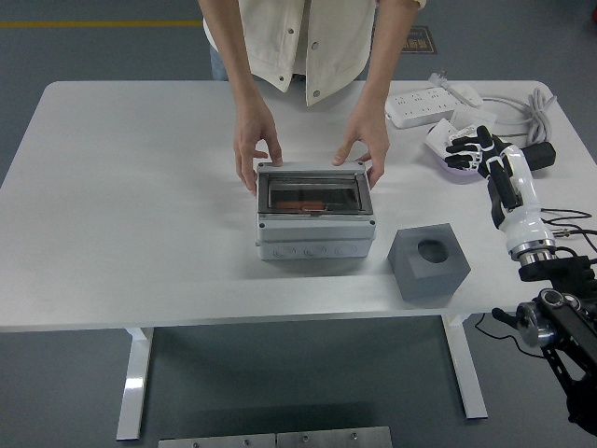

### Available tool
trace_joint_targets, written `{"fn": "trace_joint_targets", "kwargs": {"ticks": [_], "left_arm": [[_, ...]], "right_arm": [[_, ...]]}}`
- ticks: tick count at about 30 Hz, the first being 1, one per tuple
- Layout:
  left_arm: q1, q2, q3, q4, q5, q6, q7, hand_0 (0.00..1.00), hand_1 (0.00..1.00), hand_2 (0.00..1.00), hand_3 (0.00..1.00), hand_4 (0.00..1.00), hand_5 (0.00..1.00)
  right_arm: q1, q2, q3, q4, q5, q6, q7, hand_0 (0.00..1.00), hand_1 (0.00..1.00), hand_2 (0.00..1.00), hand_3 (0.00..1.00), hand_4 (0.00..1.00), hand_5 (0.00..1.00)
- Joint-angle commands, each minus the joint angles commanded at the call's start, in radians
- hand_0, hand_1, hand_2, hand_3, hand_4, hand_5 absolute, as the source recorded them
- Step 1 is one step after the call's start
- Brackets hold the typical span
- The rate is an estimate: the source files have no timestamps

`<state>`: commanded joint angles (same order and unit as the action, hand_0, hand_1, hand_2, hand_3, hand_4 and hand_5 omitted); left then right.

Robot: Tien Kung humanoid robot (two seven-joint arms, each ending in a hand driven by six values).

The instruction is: Fetch the battery,place it into the box,close the lid of the box

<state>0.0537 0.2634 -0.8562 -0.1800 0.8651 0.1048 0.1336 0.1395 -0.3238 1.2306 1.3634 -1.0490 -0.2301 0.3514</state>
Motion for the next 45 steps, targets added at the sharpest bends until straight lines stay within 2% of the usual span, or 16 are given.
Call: {"fn": "trace_joint_targets", "kwargs": {"ticks": [16, 45], "left_arm": [[-0.005, 0.002, 0.036, 0.0, -0.038, 0.002, -0.005, 0.644, 0.722, 0.66, 0.626, 0.677, 0.409], [-0.001, 0.0, 0.016, 0.0, -0.015, 0.002, -0.002, 0.647, 0.721, 0.658, 0.624, 0.676, 0.407]], "right_arm": [[-0.002, 0.005, 0.025, 0.01, -0.024, -0.001, -0.011, 0.543, 0.486, 0.526, 0.513, 0.95, 0.888], [-0.014, 0.004, 0.059, 0.012, -0.03, -0.005, -0.013, 0.55, 0.484, 0.527, 0.51, 0.939, 0.874]]}}
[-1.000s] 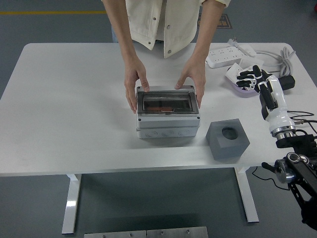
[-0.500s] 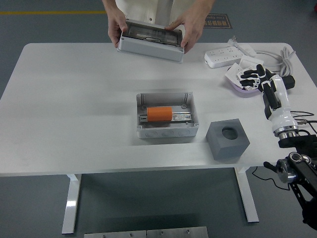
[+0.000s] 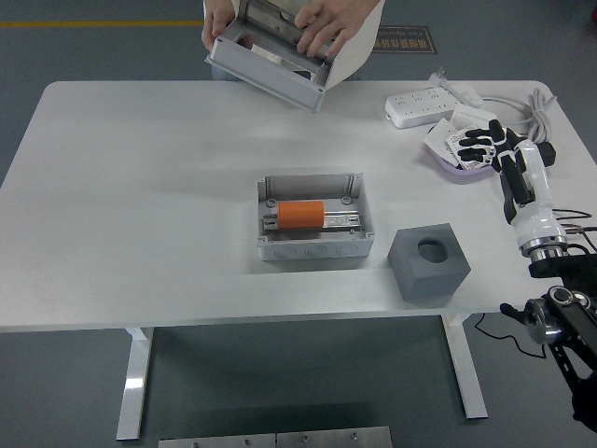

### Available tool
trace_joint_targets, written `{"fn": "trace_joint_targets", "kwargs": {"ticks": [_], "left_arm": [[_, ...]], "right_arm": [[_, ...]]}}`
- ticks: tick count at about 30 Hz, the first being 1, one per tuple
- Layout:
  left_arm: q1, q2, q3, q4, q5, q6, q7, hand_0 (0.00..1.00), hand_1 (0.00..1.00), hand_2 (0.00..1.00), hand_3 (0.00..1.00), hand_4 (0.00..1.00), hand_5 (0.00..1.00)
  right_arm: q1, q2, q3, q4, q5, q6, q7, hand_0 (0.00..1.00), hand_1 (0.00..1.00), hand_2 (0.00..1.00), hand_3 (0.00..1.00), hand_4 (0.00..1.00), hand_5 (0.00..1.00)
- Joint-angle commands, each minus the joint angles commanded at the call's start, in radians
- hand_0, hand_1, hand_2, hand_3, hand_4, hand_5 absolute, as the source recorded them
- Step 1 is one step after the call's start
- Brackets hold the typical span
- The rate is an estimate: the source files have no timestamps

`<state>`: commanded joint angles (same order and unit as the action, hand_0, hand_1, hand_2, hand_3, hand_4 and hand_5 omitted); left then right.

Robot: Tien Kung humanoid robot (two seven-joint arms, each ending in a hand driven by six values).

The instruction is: Fetch the battery,place it into the box,close the lid of the box

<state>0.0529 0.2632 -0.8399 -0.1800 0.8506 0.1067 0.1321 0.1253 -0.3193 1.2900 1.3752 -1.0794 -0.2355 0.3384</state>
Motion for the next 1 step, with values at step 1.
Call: {"fn": "trace_joint_targets", "kwargs": {"ticks": [1], "left_arm": [[0.0, 0.0, 0.0, 0.0, 0.0, 0.0, 0.0, 0.647, 0.721, 0.658, 0.624, 0.676, 0.407]], "right_arm": [[0.0, 0.0, 0.0, 0.0, 0.0, 0.0, 0.0, 0.55, 0.484, 0.527, 0.51, 0.939, 0.874]]}}
